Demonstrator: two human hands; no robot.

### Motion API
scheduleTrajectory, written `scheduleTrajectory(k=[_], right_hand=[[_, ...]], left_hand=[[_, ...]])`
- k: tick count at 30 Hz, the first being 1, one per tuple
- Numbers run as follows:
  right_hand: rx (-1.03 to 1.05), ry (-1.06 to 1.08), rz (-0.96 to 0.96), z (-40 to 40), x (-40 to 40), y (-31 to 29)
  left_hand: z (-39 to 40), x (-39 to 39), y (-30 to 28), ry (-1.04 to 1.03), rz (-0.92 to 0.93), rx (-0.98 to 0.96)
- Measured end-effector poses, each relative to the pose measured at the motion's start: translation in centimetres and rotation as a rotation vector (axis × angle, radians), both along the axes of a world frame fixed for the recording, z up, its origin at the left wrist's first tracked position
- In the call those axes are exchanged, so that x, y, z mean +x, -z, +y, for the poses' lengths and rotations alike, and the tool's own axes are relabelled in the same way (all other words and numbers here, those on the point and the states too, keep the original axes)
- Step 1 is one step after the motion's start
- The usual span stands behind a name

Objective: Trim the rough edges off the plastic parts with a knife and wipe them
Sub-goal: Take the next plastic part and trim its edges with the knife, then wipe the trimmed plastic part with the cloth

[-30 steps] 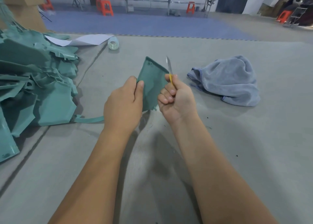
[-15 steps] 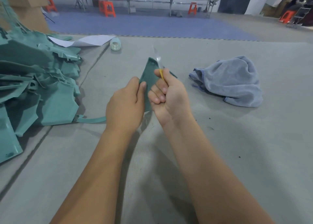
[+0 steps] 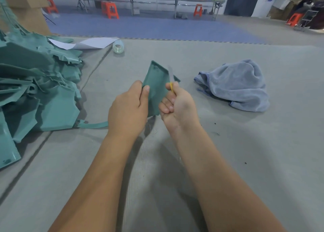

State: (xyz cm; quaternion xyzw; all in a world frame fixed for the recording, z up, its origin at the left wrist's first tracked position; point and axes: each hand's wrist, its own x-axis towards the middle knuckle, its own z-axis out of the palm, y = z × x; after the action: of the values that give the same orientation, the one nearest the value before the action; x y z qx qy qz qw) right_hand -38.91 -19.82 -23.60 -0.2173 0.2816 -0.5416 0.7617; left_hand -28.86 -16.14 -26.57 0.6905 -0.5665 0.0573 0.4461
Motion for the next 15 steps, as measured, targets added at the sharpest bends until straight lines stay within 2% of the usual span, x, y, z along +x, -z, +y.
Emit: scheduleTrajectory(k=[5,7,9,11,13,15], right_hand=[[-0.149,-0.073,-0.089,1.5,1.6,-1.0],[-0.126,-0.02,-0.128,0.9,0.8,-0.8],[-0.07,0.108,-0.042,-0.3,-0.8,-0.2],[-0.038,0.282,0.262,-1.6,-2.7,0.7],[-0.101,0.415,0.757,-2.7,-4.5,1.7],[-0.22,0.418,1.263,-3.2,-5.6,2.7]], left_hand=[[0.2,-0.1,0.1,0.039,0.058,-0.019],[0.3,-0.1,0.0,0.044,0.023,-0.018],[0.3,-0.1,-0.1,0.031,-0.008,-0.005],[0.3,0.0,-0.1,0.014,-0.031,0.007],[0.3,-0.1,-0.2,0.003,-0.075,0.003],[0.4,-0.2,-0.3,-0.007,-0.122,-0.018]])
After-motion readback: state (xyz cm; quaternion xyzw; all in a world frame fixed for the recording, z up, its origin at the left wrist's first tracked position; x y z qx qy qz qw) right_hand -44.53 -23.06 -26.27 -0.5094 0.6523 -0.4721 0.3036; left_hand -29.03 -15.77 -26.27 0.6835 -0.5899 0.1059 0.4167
